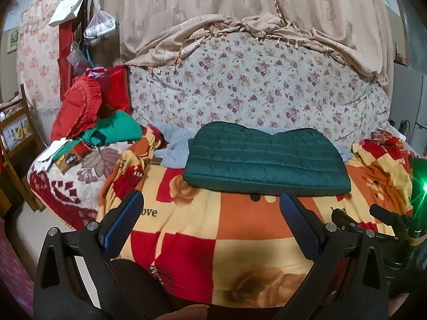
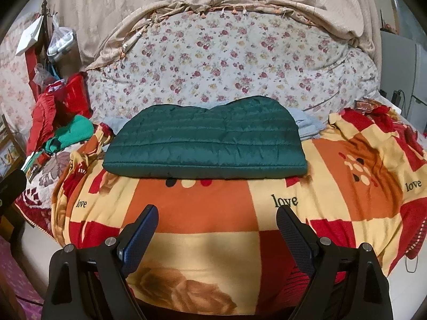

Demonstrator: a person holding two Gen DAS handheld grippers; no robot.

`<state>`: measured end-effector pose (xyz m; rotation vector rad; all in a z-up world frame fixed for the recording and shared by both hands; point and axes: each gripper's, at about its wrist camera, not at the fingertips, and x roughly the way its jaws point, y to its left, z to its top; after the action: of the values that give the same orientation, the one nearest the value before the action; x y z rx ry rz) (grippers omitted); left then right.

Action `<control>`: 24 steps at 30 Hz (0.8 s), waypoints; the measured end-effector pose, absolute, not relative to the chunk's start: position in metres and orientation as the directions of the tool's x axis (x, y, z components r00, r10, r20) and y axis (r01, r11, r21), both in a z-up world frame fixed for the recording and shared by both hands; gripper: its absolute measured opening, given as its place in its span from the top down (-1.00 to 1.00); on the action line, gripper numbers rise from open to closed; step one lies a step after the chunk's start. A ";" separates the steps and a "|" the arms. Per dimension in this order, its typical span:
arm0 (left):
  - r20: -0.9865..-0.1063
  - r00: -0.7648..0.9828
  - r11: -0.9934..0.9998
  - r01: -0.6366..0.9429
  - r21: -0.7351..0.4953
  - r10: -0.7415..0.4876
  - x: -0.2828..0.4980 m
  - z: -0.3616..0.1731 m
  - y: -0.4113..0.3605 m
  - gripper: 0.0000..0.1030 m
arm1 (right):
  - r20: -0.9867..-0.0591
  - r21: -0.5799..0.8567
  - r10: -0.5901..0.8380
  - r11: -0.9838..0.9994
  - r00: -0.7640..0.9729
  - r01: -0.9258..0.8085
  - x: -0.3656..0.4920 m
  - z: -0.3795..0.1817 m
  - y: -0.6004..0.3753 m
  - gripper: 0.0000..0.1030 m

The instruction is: Fold large clothes

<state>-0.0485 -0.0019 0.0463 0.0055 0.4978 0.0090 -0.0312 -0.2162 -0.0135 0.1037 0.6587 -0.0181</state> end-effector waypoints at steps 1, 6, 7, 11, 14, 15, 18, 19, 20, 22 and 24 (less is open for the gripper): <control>-0.474 0.880 1.000 -0.009 0.007 0.011 -0.049 0.047 -0.002 -0.98 | -0.611 0.092 0.016 0.994 0.792 0.051 -0.031 -0.013 -0.217 -0.71; -0.429 0.903 1.000 -0.013 0.014 0.017 -0.055 0.050 -0.002 -0.98 | -0.601 0.088 0.012 0.995 0.799 0.051 -0.033 -0.012 -0.216 -0.71; -0.417 0.909 1.000 -0.013 0.014 0.017 -0.057 0.051 -0.002 -0.98 | -0.598 0.085 0.010 0.995 0.801 0.051 -0.033 -0.011 -0.216 -0.71; -0.411 0.912 1.000 0.005 0.005 -0.003 -0.059 0.053 0.000 -0.98 | -0.597 0.083 0.007 0.995 0.803 0.052 -0.033 -0.011 -0.216 -0.71; -0.414 0.910 1.000 0.007 0.018 0.001 -0.058 0.052 -0.002 -0.98 | -0.597 0.082 0.003 0.995 0.802 0.057 -0.034 -0.010 -0.217 -0.71; -0.415 0.910 1.000 0.010 0.018 -0.001 -0.058 0.051 -0.002 -0.98 | -0.596 0.082 0.002 0.995 0.803 0.059 -0.034 -0.010 -0.217 -0.71; -0.418 0.908 1.000 0.016 0.014 -0.008 -0.058 0.050 -0.003 -0.98 | -0.595 0.078 -0.003 0.995 0.803 0.062 -0.035 -0.010 -0.218 -0.71; -0.419 0.908 1.000 0.017 0.016 -0.009 -0.058 0.049 -0.003 -0.98 | -0.596 0.077 -0.004 0.995 0.803 0.062 -0.035 -0.010 -0.218 -0.71; -0.418 0.908 1.000 0.018 0.016 -0.009 -0.058 0.049 -0.004 -0.98 | -0.596 0.076 -0.004 0.995 0.803 0.062 -0.035 -0.010 -0.218 -0.71; -0.424 0.906 1.000 0.021 0.018 -0.011 -0.058 0.048 -0.005 -0.98 | -0.595 0.076 -0.005 0.995 0.803 0.062 -0.035 -0.010 -0.218 -0.71; -0.434 0.901 1.000 0.030 0.010 -0.023 -0.056 0.046 -0.004 -0.98 | -0.595 0.073 -0.005 0.995 0.804 0.060 -0.036 -0.010 -0.218 -0.71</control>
<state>-0.0563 -0.0045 0.0461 0.0163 0.4486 -0.0272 -0.0359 -0.2185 -0.0098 0.0900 0.6366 -0.0349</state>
